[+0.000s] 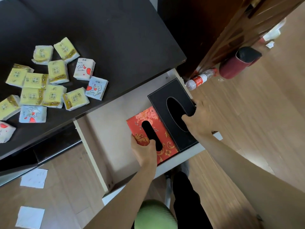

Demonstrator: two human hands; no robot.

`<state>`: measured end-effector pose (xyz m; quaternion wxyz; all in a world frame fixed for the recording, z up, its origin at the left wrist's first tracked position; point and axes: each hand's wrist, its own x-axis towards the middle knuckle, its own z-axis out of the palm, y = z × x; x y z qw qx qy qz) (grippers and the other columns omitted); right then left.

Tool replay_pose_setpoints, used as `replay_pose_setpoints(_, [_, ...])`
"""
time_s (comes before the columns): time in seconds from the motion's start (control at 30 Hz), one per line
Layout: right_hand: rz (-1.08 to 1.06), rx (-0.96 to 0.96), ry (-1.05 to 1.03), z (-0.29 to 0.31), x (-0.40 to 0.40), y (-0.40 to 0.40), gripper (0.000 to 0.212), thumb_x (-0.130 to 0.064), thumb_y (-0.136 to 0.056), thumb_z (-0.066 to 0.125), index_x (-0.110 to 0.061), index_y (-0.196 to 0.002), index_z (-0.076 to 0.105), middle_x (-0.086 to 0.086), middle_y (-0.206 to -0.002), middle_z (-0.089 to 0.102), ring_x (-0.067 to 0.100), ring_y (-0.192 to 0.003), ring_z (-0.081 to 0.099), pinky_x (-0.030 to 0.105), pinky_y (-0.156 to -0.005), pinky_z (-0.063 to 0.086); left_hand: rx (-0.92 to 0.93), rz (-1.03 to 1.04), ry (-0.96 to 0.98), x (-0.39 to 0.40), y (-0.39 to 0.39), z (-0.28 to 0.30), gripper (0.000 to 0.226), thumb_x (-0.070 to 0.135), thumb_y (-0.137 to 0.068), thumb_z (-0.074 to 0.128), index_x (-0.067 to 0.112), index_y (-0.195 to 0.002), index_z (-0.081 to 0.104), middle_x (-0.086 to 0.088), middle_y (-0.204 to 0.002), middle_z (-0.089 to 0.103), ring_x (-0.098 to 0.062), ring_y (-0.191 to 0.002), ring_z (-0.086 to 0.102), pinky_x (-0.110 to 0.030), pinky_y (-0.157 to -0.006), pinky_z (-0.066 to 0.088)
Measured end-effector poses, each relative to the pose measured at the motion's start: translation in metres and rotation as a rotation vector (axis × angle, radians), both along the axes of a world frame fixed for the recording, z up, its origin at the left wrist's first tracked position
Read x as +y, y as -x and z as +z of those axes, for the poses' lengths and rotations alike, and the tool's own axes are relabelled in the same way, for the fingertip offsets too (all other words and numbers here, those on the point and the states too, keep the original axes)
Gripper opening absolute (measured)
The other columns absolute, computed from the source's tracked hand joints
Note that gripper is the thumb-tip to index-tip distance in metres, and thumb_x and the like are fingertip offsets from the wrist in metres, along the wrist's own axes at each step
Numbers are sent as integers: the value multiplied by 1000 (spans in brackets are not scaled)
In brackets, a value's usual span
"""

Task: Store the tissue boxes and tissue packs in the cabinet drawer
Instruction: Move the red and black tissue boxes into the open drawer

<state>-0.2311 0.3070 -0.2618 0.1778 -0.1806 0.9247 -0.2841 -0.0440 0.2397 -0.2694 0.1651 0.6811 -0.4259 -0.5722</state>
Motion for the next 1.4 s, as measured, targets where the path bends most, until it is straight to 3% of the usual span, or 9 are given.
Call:
replay_pose_setpoints(0.13, [37,154,-79,-16,3,-1,62,-21,-76,75,-9,-134,55,4,-121,51,16,-113,35,26,-87,33,-26,-14,10,1,-4,-6,60,11,-81,72,38,-129,48,12,-110,64,-10,-97,66,-38,-81,60])
replay_pose_setpoints(0.3, [162,254,-162,-28,21,-2,63,-17,-76,82,-11,-133,55,9,-126,46,27,-114,39,36,-93,44,-30,-70,10,-1,-6,-11,62,15,-85,73,30,-136,43,6,-119,61,-14,-107,62,-44,-93,55])
replay_pose_setpoints(0.47, [163,251,-117,-28,32,-8,70,-18,-74,86,-10,-135,52,8,-131,45,24,-116,41,26,-94,36,-39,-103,-17,-1,-8,-10,71,20,-86,75,28,-144,35,6,-124,57,-15,-112,60,-46,-95,54])
replay_pose_setpoints(0.67, [101,142,-86,-24,40,-10,80,-22,-75,84,-9,-142,43,11,-143,39,29,-128,40,35,-104,40,-55,-98,55,-17,1,-5,93,18,-80,79,28,-153,22,2,-147,42,-18,-132,46,-44,-110,41])
replay_pose_setpoints(0.8, [173,152,-47,-17,40,-11,75,-15,-76,80,-9,-142,44,13,-143,40,33,-128,42,44,-107,43,-199,-404,296,-47,10,-1,103,17,-81,76,27,-156,7,1,-163,13,-21,-148,18,-42,-118,24])
replay_pose_setpoints(0.87, [261,188,0,-12,34,-6,69,-15,-80,78,-10,-141,45,14,-145,41,32,-129,41,46,-107,44,-301,-611,430,-64,12,0,96,18,-80,75,23,-155,15,-5,-163,16,-25,-149,15,-43,-118,19])
replay_pose_setpoints(1.03, [533,220,43,-1,-17,23,59,-14,-92,64,-8,-148,45,11,-159,37,29,-146,33,40,-117,33,-469,-1033,588,-99,21,5,43,30,-78,68,19,-119,63,-5,-111,65,-29,-102,60,-43,-94,43])
replay_pose_setpoints(1.17, [748,300,-100,-13,-59,43,67,-8,-90,62,-5,-153,39,13,-163,34,31,-153,23,43,-122,24,-456,-1091,629,-112,24,-1,16,33,-80,71,19,-87,65,2,-78,63,-23,-73,60,-31,-56,37])
replay_pose_setpoints(1.4, [1001,465,-175,-43,-55,80,85,-16,-78,72,-3,-155,36,20,-156,40,39,-148,32,47,-118,28,-448,-1078,798,-114,27,-16,24,42,-75,70,19,-80,66,5,-61,60,-21,-64,57,-35,-55,45])
